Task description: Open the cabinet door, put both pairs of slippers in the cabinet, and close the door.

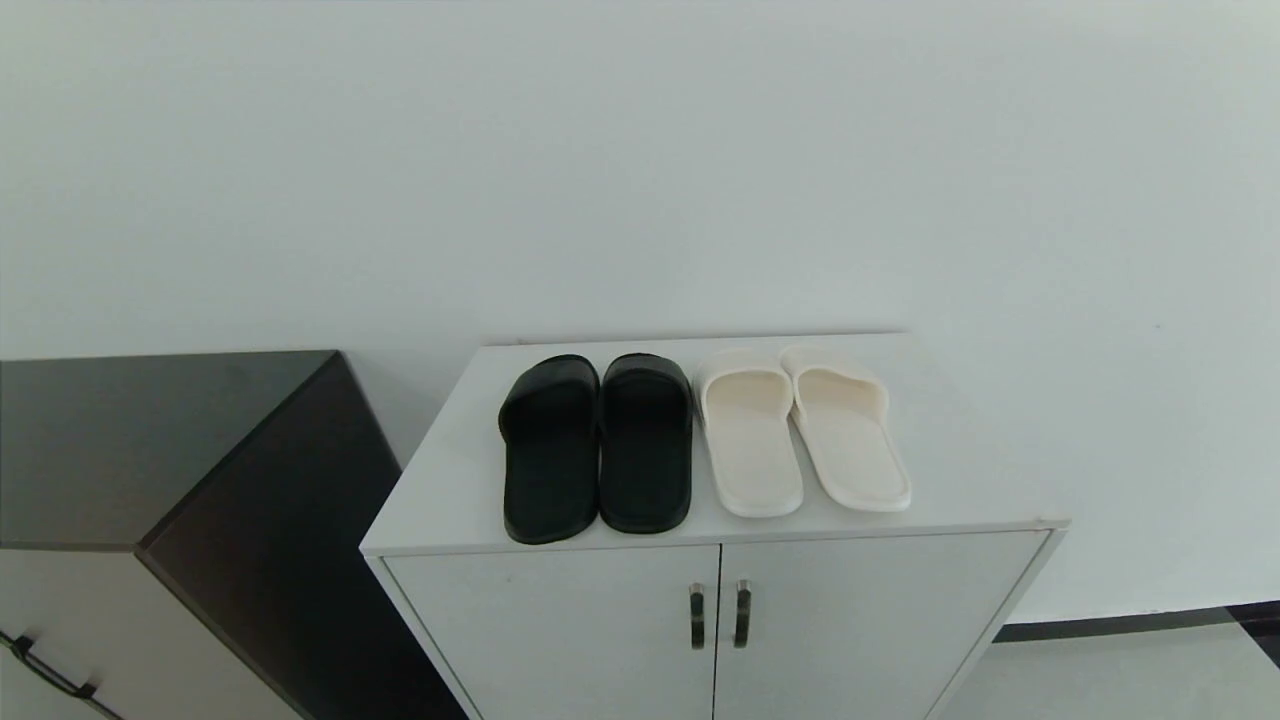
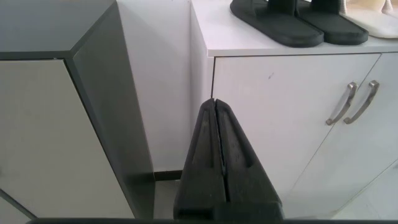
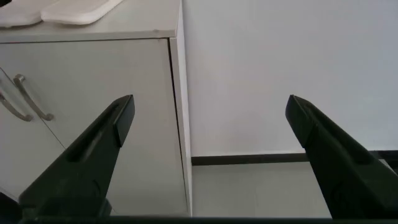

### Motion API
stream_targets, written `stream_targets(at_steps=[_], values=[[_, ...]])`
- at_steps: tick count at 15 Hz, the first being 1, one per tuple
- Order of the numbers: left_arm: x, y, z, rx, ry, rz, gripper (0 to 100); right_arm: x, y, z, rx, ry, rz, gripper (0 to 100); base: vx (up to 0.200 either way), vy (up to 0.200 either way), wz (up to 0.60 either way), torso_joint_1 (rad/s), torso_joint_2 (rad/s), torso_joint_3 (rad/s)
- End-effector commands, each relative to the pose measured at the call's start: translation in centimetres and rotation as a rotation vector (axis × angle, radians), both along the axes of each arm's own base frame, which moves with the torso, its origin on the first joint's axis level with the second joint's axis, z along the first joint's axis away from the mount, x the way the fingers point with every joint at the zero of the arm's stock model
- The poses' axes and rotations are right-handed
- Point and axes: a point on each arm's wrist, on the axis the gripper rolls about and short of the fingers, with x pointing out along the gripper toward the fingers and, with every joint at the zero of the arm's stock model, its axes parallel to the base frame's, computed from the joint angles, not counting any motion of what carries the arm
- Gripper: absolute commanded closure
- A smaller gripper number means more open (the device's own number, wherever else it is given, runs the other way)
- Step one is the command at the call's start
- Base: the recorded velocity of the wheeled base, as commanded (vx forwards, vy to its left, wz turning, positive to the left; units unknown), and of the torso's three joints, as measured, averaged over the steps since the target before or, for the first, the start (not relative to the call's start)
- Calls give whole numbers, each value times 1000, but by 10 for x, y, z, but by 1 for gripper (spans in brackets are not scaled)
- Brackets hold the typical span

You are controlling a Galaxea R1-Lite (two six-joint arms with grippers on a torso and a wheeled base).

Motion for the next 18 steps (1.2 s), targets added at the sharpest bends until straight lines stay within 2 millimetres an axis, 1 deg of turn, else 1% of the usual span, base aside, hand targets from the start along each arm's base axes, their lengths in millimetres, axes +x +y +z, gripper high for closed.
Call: stream_targets(at_steps=[1,3,9,10,11,12,13,14,15,16,17,18], values=[[0,0,0,0,1,0,100,0,0,1,-8,-2,3,0,0,0,0,0,0,0],[0,0,0,0,3,0,100,0,0,1,-36,-4,3,0,0,0,0,0,0,0],[0,0,0,-2,1,9,100,0,0,2,-34,-9,-20,0,0,0,0,0,0,0],[0,0,0,-2,1,21,100,-14,-1,60,66,-183,-2,0,0,0,0,0,0,0],[0,0,0,-2,1,21,100,-17,-1,105,159,-208,24,0,0,0,0,0,0,0],[0,1,0,-2,1,23,100,-6,-1,131,172,-129,71,0,0,0,0,0,0,0],[0,1,0,-2,0,24,100,14,2,136,171,2,143,0,0,0,0,0,0,0],[0,1,0,-2,1,26,100,21,3,136,172,42,175,0,0,0,0,0,0,0],[0,1,0,-2,1,24,100,54,7,136,185,202,290,0,0,0,0,0,0,0],[0,1,0,-2,1,24,100,73,10,141,191,253,329,0,0,0,0,0,0,0],[0,1,0,-2,0,24,100,82,12,143,196,275,343,0,0,0,0,0,0,0],[0,1,0,-2,1,26,100,102,21,149,206,318,421,0,0,0,0,0,0,0]])
